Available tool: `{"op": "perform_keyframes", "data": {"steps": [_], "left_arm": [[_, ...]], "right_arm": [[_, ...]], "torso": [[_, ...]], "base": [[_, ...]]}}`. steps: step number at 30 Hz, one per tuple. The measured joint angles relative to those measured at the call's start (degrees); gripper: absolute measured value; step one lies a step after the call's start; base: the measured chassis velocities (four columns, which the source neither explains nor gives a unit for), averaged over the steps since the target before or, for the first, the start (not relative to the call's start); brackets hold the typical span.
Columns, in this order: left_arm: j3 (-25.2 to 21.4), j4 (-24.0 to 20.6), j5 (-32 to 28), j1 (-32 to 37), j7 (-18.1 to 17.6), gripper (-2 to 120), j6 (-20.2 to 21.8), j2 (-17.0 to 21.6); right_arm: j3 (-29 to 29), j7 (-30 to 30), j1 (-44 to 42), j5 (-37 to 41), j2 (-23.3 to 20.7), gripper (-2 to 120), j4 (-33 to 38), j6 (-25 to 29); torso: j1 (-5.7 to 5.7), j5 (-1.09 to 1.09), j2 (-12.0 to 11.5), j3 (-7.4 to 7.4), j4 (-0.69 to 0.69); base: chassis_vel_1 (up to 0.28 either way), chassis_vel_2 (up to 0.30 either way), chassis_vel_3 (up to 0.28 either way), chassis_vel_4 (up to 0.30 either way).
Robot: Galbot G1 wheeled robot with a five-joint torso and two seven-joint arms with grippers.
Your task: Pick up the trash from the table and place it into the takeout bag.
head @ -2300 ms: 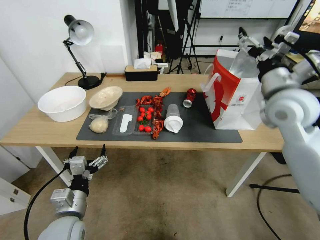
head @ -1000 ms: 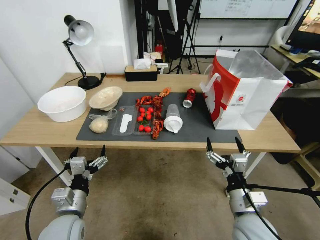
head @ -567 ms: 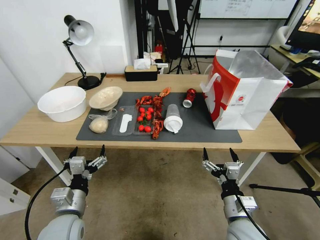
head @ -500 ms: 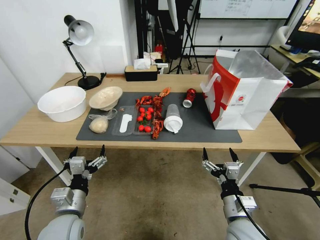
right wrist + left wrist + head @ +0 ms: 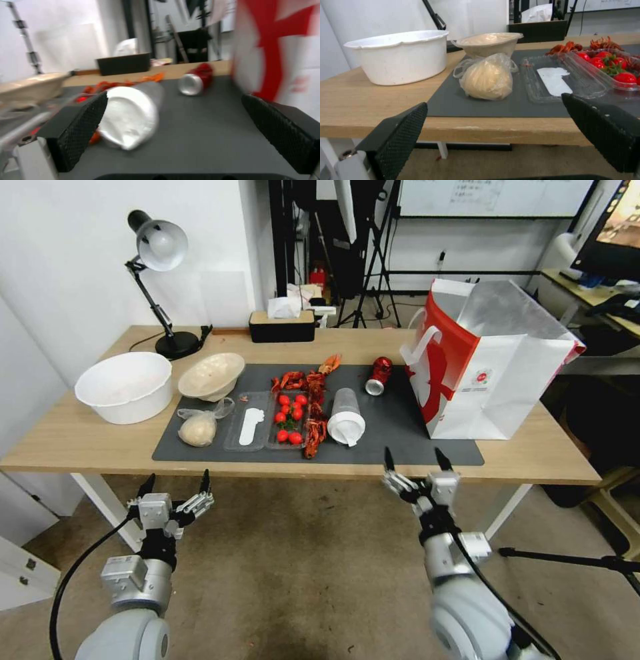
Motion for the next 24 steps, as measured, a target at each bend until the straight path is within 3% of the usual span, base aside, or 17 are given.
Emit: {"op": "perform_keyframes", "data": {"steps": [8,14,18,24], "left_arm": [[-0.1,-0.1,0.0,0.2,0.0,100,-0.1,-0.1],[-1.1,-0.7,0.1,0.8,0.0,100,-0.9,-0.2],[-1.1,-1.1,0.5,1.1,-0.1,100,-1.2,-0.6],[-1.1,-1.0,1.0,1.3,-0.1,100,-1.6,-0.9]], "right_arm": [[-7.1,-2.4,12.1,10.2,-1.4,100,-0.5,-4.6],[-14.6,-1.6,24.6,18.2,-1.4,100,-6.0,-9.0],[-18.2,0.3,31.2,20.0,0.2,100,-10.8,-11.0],[-19.9,1.9,33.6,20.5,1.1,100,-12.5,-12.9]], "torso": [[0.02,0.00,0.0,0.00,0.01],[0.02,0.00,0.0,0.00,0.00],[0.02,0.00,0.0,0.01,0.01],[0.02,-0.01,0.0,0.00,0.00]], "base": [[0.000,0.000,0.000,0.000],[0.000,0.000,0.000,0.000],[0.000,0.000,0.000,0.000],[0.000,0.000,0.000,0.000]]}}
